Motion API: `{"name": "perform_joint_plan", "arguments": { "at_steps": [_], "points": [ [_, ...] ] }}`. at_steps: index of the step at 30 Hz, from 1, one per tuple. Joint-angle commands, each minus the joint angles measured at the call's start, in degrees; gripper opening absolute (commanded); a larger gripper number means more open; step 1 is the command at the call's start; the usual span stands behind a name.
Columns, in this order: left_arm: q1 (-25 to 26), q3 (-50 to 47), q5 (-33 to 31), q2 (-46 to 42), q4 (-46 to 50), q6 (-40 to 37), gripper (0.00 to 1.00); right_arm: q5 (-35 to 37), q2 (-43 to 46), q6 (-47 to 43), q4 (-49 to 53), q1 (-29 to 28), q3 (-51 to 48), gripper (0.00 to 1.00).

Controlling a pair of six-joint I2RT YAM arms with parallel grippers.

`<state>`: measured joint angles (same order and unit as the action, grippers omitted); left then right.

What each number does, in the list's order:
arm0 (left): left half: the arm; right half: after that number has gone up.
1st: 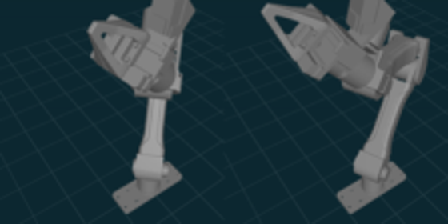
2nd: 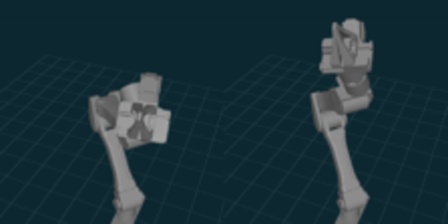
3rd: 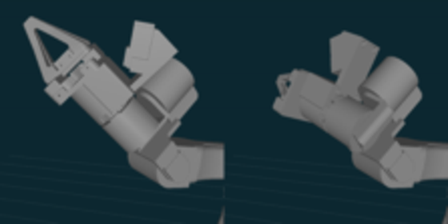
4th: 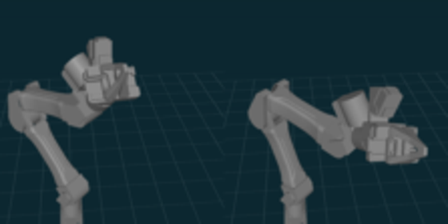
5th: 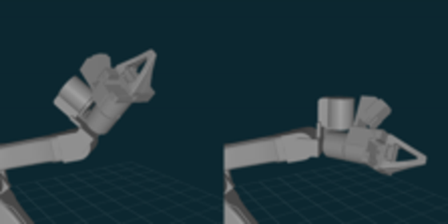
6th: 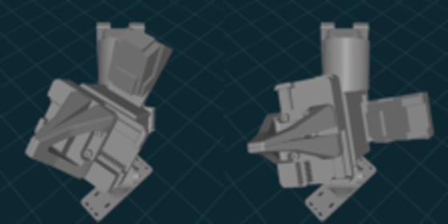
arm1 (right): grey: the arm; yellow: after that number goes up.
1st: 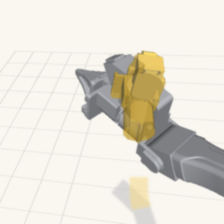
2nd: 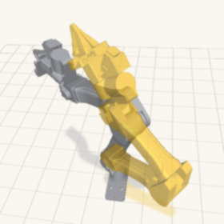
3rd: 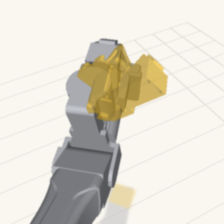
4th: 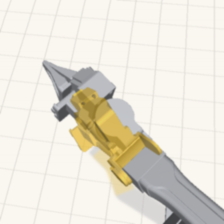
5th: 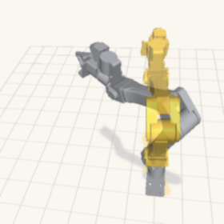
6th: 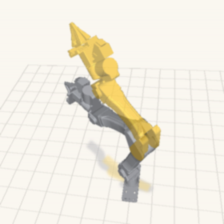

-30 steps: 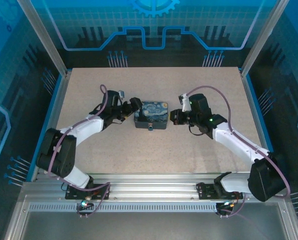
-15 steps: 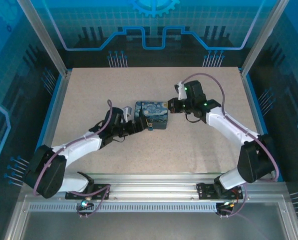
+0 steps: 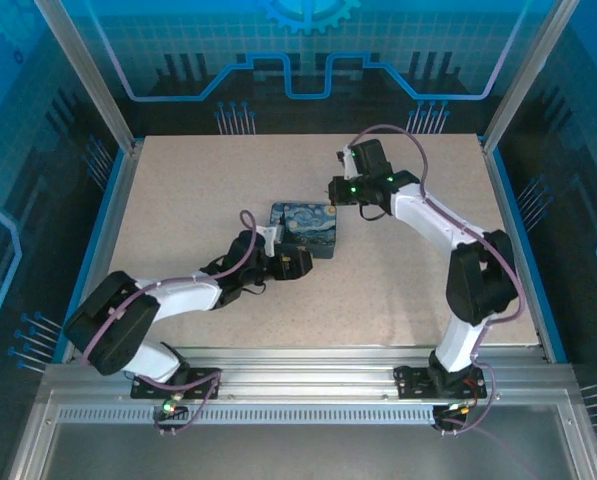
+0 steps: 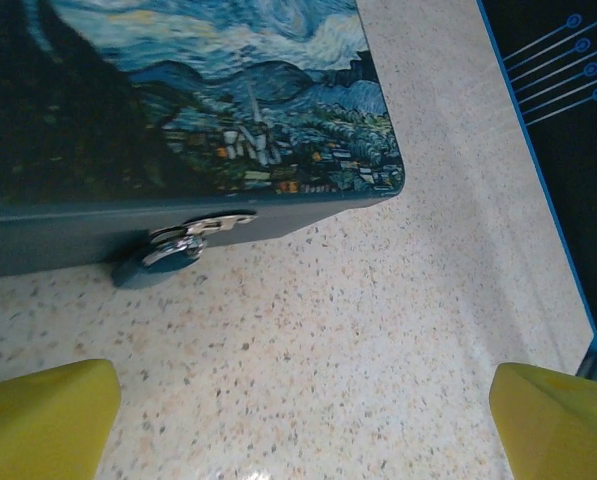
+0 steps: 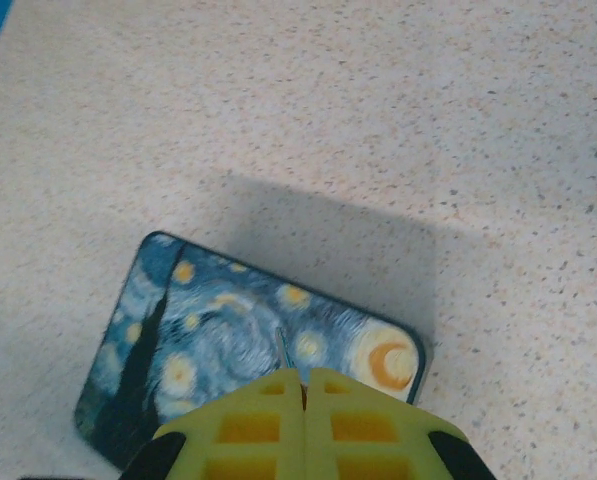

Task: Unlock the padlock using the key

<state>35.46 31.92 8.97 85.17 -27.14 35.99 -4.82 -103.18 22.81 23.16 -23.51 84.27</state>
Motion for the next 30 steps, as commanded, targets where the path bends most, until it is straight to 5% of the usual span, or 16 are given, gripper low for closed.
{"name": "perform_joint_plan", "arguments": {
  "at_steps": [1,30],
  "points": [
    [1.85,-1.07,-4.43,2.35,-8.60,-4.33,0.97,3.76,-4.06,-1.43,3.17,1.03,4.46,0.00],
    [6.89,1.90,-16.62,20.59,-25.70,-15.25,0.99,6.56,-17.75,-0.42,0.95,2.74,11.91,0.00]
  ]
}}
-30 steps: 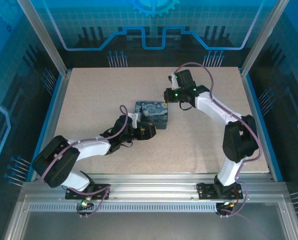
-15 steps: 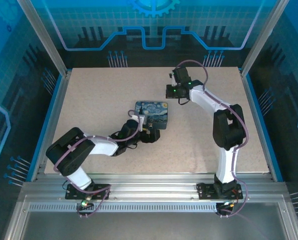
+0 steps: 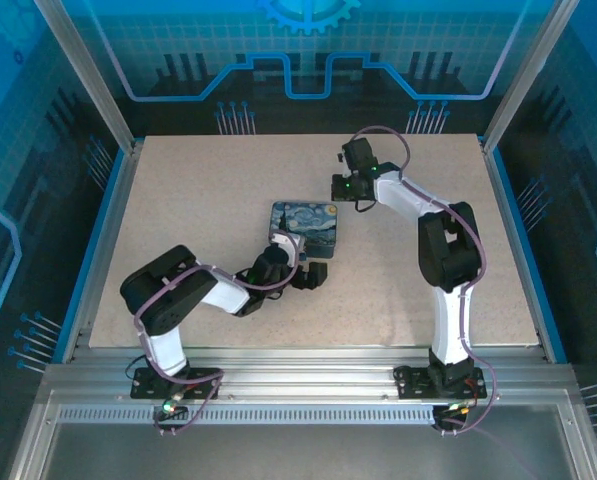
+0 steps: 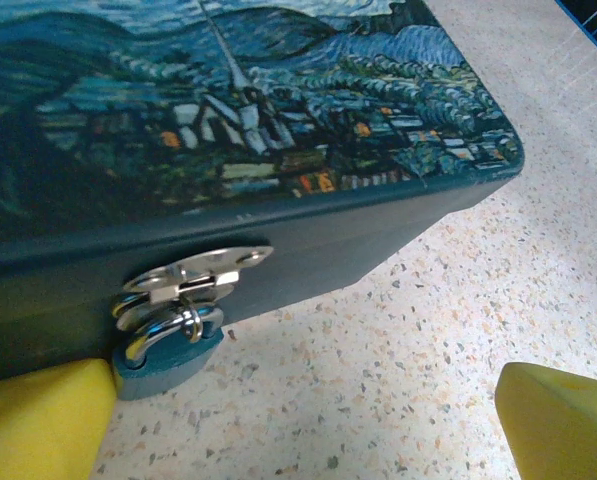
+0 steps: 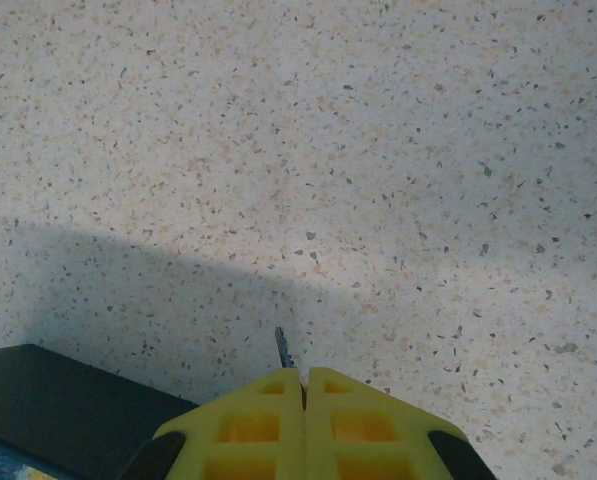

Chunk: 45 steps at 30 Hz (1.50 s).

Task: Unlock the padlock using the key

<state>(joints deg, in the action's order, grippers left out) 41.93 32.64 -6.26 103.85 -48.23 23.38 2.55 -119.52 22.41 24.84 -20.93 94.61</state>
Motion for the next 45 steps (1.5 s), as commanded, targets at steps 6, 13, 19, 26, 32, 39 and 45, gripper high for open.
{"name": "perform_joint_plan", "arguments": {
  "at_steps": [6,13,19,26,32,39,45],
  "points": [
    [0.40,0.69,2.55,1.59,-6.83,-2.75,0.97,-1.33,-1.94,0.32,-1.55,-0.51,0.34,0.00],
    [-0.70,0.43,7.16,-0.41,-5.60,-1.33,0.91,-1.51,-1.49,0.73,-2.12,-0.69,-0.39,0.00],
    [-3.23,-0.03,12.08,0.85,-8.60,2.56,0.88,-1.36,-0.98,0.74,-2.26,-1.04,-0.64,0.00],
    [-5.03,0.72,15.97,3.00,-11.17,5.51,0.88,-1.38,-0.10,0.64,-2.55,-1.20,-1.23,0.00],
    [-5.28,0.84,17.59,4.59,-13.55,6.40,0.82,-1.39,-0.02,0.53,-2.64,-1.20,-1.14,0.00],
    [-5.30,1.85,19.32,6.24,-14.03,7.73,0.83,-1.72,0.08,0.51,-2.69,-1.26,-1.29,0.00],
    [-5.28,2.47,19.78,8.79,-18.81,9.99,0.87,-1.76,0.52,0.73,-3.01,-1.39,-2.05,0.00]
  ]
}}
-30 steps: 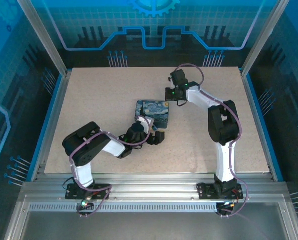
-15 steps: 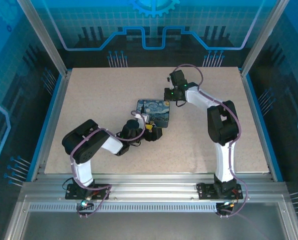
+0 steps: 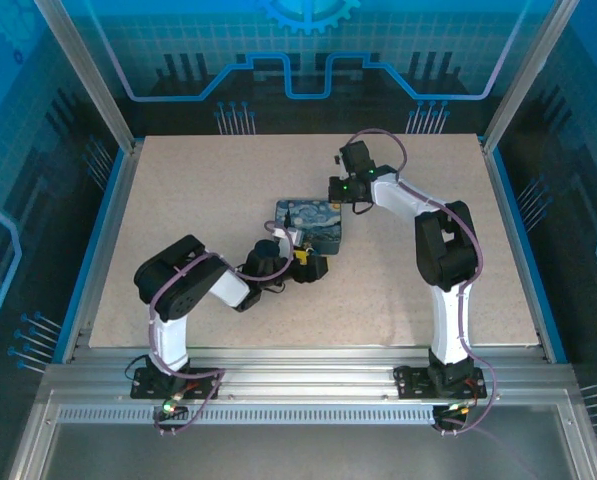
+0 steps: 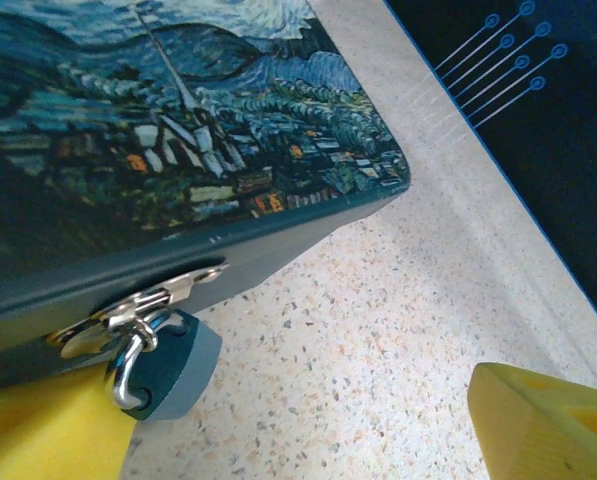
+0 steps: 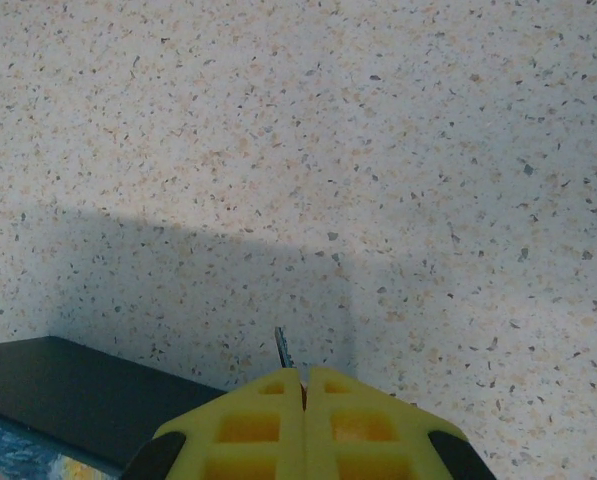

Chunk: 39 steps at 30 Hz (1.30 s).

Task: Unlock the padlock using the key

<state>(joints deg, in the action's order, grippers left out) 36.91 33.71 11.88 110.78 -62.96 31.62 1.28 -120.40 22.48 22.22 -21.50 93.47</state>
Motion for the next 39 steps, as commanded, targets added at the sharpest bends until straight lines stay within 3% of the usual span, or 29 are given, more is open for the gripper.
{"name": "perform_joint_plan", "arguments": {
  "at_steps": [1,7,10,19,31,39],
  "points": [
    [-0.26,1.80,1.66,2.11,-3.83,1.93,0.87,-0.50,1.55,0.70,-0.42,-0.83,-1.05,0.00],
    [-0.30,3.48,0.76,3.66,-3.35,3.26,0.88,-0.44,2.18,0.77,-0.77,-0.85,-1.70,0.00],
    [-0.26,4.49,2.56,5.18,-5.13,4.76,0.81,-0.73,2.19,1.09,-1.14,-0.91,-2.13,0.00],
    [-0.26,2.43,2.73,5.08,-7.44,5.35,0.78,0.18,2.95,-0.18,-0.01,-0.30,-1.19,0.00],
    [-0.34,3.28,5.81,6.84,-11.30,7.95,0.62,0.04,4.09,-0.43,1.25,-0.34,0.15,0.00],
    [-0.85,2.61,5.08,5.72,-8.32,7.32,0.66,2.66,7.09,-1.38,2.17,0.92,-0.65,0.00]
  ]
}}
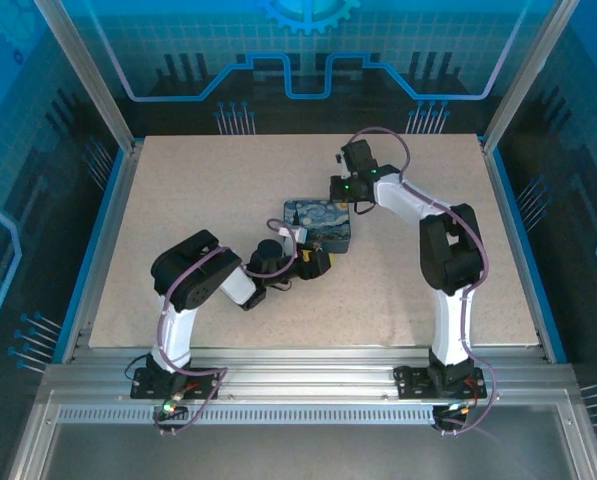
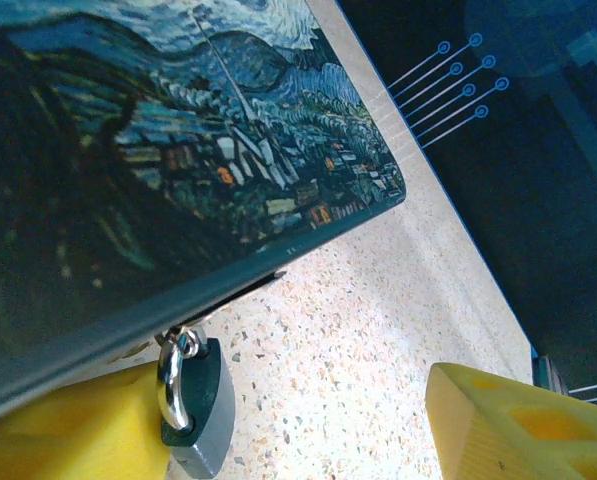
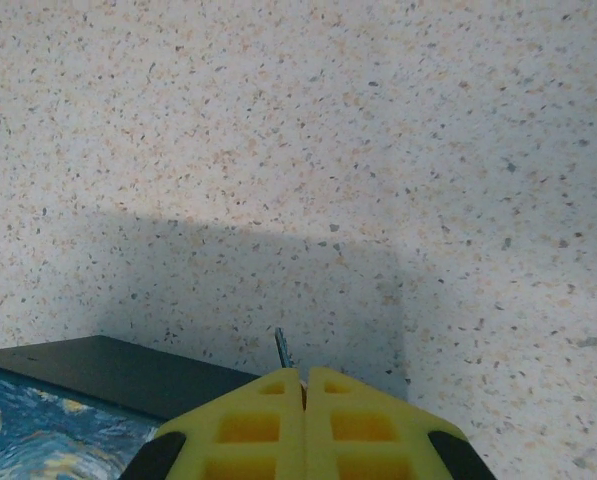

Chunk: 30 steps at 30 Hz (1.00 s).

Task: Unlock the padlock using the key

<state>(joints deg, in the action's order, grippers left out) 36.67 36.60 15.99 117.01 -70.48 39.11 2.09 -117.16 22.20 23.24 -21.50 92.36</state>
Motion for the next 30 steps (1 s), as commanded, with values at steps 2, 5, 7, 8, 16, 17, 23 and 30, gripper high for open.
{"name": "perform_joint_plan", "arguments": {
  "at_steps": [2,5,7,8,16,17,23,30],
  "points": [
    [-0.74,-0.64,0.95,-0.57,-0.94,-0.10,0.66,3.04,5.38,-1.23,1.27,1.59,-0.36,0.00],
    [-0.81,-0.65,1.06,-0.56,-0.90,0.00,0.66,5.05,7.48,-0.87,2.07,2.72,-2.04,0.00],
    [-0.81,-0.48,1.06,-0.57,-0.76,0.00,0.66,6.13,8.47,-0.78,2.55,3.38,-3.70,0.00],
    [-0.87,-0.32,1.11,-0.53,-0.61,0.00,0.66,6.79,8.90,-0.83,2.59,3.52,-4.81,0.00],
    [-0.81,0.75,1.33,0.16,0.72,0.26,0.67,7.39,9.65,0.19,-0.41,2.98,-13.24,0.00],
    [-0.83,0.88,1.24,0.15,0.95,0.27,0.67,7.36,9.46,0.42,-0.88,2.58,-13.87,0.00],
    [-0.65,2.27,1.26,0.58,3.22,0.11,0.70,6.66,7.83,1.41,-2.50,0.36,-15.68,0.00],
    [-0.45,4.39,1.48,1.70,3.94,0.68,0.74,6.28,7.98,2.07,-3.66,-0.80,-17.07,0.00]
  ]
}}
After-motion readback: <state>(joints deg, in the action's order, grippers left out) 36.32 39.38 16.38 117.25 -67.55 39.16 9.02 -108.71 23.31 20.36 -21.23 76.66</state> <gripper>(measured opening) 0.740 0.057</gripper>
